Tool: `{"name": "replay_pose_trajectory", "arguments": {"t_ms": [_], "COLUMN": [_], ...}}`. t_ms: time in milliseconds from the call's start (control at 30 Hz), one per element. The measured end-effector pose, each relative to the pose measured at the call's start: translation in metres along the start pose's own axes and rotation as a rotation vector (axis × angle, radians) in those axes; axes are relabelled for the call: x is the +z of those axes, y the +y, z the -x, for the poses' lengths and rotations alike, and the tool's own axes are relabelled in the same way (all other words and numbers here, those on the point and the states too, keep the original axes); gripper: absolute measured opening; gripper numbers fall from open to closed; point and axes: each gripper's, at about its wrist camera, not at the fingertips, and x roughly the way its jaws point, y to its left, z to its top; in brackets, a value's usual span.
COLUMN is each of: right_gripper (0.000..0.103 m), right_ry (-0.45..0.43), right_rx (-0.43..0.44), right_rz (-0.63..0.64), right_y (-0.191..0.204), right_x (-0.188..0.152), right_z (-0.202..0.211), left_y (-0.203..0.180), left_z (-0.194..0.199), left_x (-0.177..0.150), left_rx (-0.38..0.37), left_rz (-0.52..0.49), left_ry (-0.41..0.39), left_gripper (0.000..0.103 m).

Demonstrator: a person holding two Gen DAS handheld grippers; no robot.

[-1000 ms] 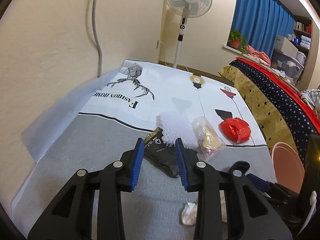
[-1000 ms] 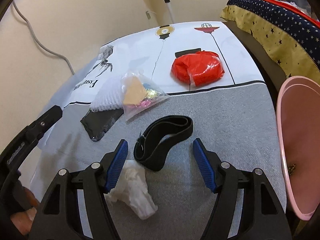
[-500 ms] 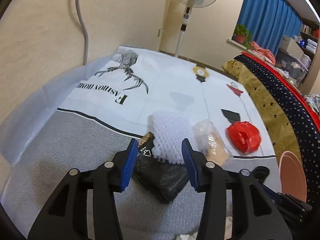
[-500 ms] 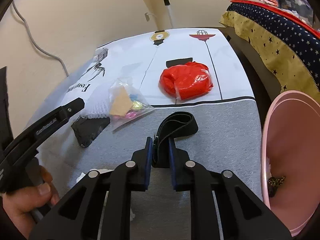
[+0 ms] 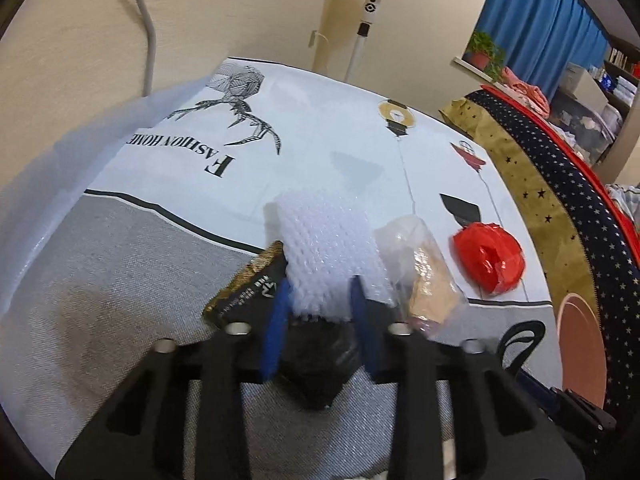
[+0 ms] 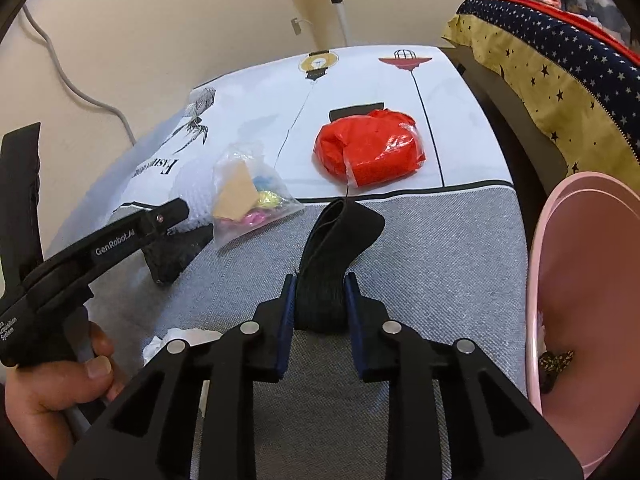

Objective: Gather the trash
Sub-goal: 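Grasp the black strap with the right tool while the left tool grasps the bubble wrap, then carry the black strap and bubble wrap with both tools over the pink bin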

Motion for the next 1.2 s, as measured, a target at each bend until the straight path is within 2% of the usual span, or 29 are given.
{"name": "replay_pose_trajectory", "arguments": {"t_ms": [67,533,1200], "right_gripper": [0.024,0.024,0.024], "right_ry": [-0.019,-0.114,-0.250], "right_rx": [-0.001,-0.008,-0.042], "right_rz": [0.002,0.012,0.017], "right_y": [0.000,-0.001,-0.011], "right_x": [0.001,-0.005,-0.020], "right_z": [0.005,0.057,0.142], "left_y": [-0.002,-0.013,-0.030], "left_z": [0.006,0.059,0.130], "left_x": [0.000,-0.002,-0.024], "left_rx": [0.009,0.016,-0.039], "left_rz": [-0.014,-0.065,-0.129], "left_ry": [-0.014,-0.096,-0.159], "left_gripper": [0.011,0.010,0.010]}}
